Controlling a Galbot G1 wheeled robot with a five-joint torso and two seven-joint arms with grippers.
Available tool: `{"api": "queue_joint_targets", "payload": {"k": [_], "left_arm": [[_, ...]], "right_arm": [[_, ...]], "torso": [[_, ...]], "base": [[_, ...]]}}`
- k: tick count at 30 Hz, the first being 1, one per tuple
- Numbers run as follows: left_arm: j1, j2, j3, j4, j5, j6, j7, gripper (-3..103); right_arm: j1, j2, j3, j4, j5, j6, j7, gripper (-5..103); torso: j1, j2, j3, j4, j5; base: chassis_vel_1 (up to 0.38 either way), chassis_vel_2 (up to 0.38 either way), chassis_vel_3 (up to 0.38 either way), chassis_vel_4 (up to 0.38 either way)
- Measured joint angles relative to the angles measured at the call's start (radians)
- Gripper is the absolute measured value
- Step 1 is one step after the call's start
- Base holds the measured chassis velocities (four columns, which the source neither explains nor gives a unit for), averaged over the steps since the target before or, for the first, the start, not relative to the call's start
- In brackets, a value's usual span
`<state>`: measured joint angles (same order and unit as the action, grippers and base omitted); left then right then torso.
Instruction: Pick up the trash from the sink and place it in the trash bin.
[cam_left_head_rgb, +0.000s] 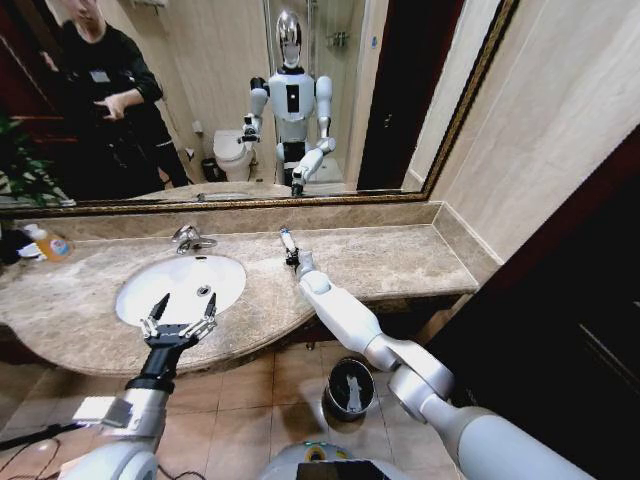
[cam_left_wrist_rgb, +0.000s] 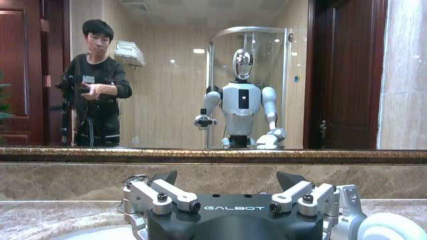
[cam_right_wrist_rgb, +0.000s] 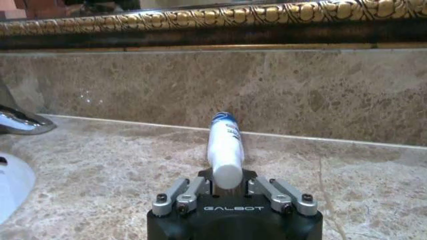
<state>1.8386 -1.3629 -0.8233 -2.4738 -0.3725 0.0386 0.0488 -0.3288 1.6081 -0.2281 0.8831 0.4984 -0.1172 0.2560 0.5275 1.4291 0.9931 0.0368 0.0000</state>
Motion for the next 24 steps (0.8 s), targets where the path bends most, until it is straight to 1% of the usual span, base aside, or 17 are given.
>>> {"api": "queue_joint_targets", "payload": {"k": [7, 10, 11, 14, 18, 19, 22, 23, 24], "left_arm": [[0.000, 0.000, 0.000, 0.000, 0.000, 0.000, 0.000, 100], [0.000, 0.000, 0.000, 0.000, 0.000, 0.000, 0.000, 100], [0.000, 0.000, 0.000, 0.000, 0.000, 0.000, 0.000, 100], [0.000, 0.000, 0.000, 0.000, 0.000, 0.000, 0.000, 100], [0.000, 0.000, 0.000, 0.000, 0.000, 0.000, 0.000, 100], [0.000, 0.000, 0.000, 0.000, 0.000, 0.000, 0.000, 100], [0.000, 0.000, 0.000, 0.000, 0.000, 0.000, 0.000, 100], [0.000, 0.000, 0.000, 0.000, 0.000, 0.000, 0.000, 100], [0.000, 0.000, 0.000, 0.000, 0.000, 0.000, 0.000, 100]], "right_arm": [[-0.021, -0.010, -0.006, 0.046, 0.000, 0.010, 0.002, 24], [-0.045, -0.044, -0.012, 0.109, 0.000, 0.011, 0.007, 24], [-0.060, -0.065, -0.013, 0.149, 0.001, 0.011, 0.008, 24], [-0.076, -0.086, -0.014, 0.193, 0.005, 0.010, 0.009, 24], [-0.154, -0.181, -0.003, 0.372, 0.021, -0.002, 0.018, 24], [-0.154, -0.181, -0.003, 0.372, 0.021, -0.002, 0.018, 24], [-0.208, -0.247, 0.015, 0.484, 0.029, -0.007, 0.024, 24], [-0.208, -0.247, 0.015, 0.484, 0.029, -0.007, 0.024, 24], [-0.224, -0.267, 0.021, 0.511, 0.026, -0.004, 0.024, 24]], "torso": [[0.000, 0.000, 0.000, 0.0001, 0.0000], [0.000, 0.000, 0.000, 0.0000, 0.0001], [0.000, 0.000, 0.000, 0.0001, 0.0001], [0.000, 0.000, 0.000, 0.0000, 0.0001], [0.000, 0.000, 0.000, 0.0000, 0.0005], [0.000, 0.000, 0.000, 0.0000, 0.0005], [0.000, 0.000, 0.000, 0.0000, 0.0001], [0.000, 0.000, 0.000, 0.0000, 0.0001], [0.000, 0.000, 0.000, 0.0001, 0.0004]], "base": [[0.000, 0.000, 0.000, 0.000], [0.000, 0.000, 0.000, 0.000], [0.000, 0.000, 0.000, 0.000], [0.000, 0.000, 0.000, 0.000], [0.000, 0.000, 0.000, 0.000], [0.000, 0.000, 0.000, 0.000], [0.000, 0.000, 0.000, 0.000], [0.000, 0.000, 0.000, 0.000], [0.000, 0.000, 0.000, 0.000]]}}
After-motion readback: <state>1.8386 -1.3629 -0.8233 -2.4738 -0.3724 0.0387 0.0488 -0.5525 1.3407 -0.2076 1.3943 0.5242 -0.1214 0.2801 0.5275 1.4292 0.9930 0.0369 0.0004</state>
